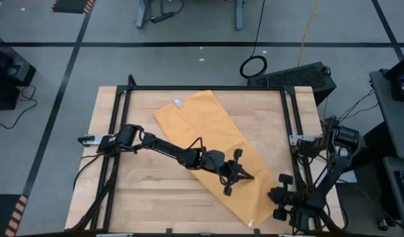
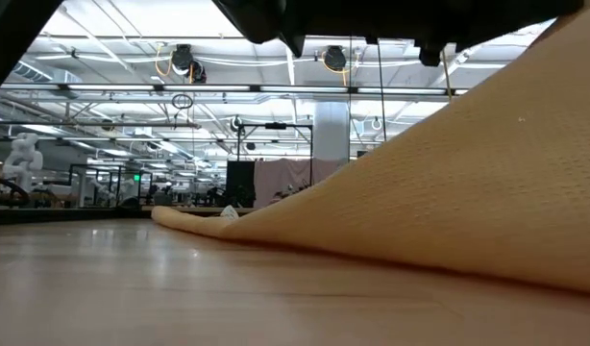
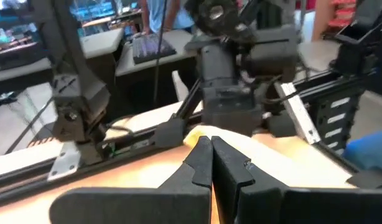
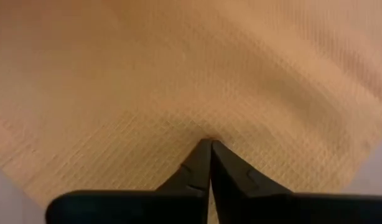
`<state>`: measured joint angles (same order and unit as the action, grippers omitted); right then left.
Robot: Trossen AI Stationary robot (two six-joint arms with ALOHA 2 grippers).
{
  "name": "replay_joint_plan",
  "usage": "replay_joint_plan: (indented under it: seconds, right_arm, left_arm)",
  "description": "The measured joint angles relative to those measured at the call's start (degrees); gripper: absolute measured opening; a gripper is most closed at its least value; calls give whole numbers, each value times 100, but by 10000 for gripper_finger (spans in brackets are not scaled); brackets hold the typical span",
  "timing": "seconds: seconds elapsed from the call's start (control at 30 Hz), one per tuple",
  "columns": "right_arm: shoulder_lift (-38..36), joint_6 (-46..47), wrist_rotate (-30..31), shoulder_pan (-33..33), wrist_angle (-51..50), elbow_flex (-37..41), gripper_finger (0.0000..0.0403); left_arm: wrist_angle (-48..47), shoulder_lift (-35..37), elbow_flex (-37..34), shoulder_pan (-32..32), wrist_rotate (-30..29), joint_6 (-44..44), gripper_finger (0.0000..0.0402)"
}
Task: Roll towel
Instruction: Fold the yellow towel
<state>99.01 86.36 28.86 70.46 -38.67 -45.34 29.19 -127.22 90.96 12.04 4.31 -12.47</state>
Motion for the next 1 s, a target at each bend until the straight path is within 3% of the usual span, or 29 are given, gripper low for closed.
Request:
replay_joint_plan:
  seconds: [0.27,0.43,0.6,1.0]
  right_arm:
    - [-67,108,444,-2,354,1,3]
    - [-552,117,352,2,-462,-309,3]
    - [-993,108,129,-4,-1215,-657,10]
    - [-1046,178,-95,-2,-2808,-1453,13]
  left_arm:
    - [-231,0,0,-118,186,152,0]
    - [-229,0,-4,-23,679,133,0]
    - [288,2,-2,48,779,-37,0]
    - [-324,-283,518,-110,966,-13,0]
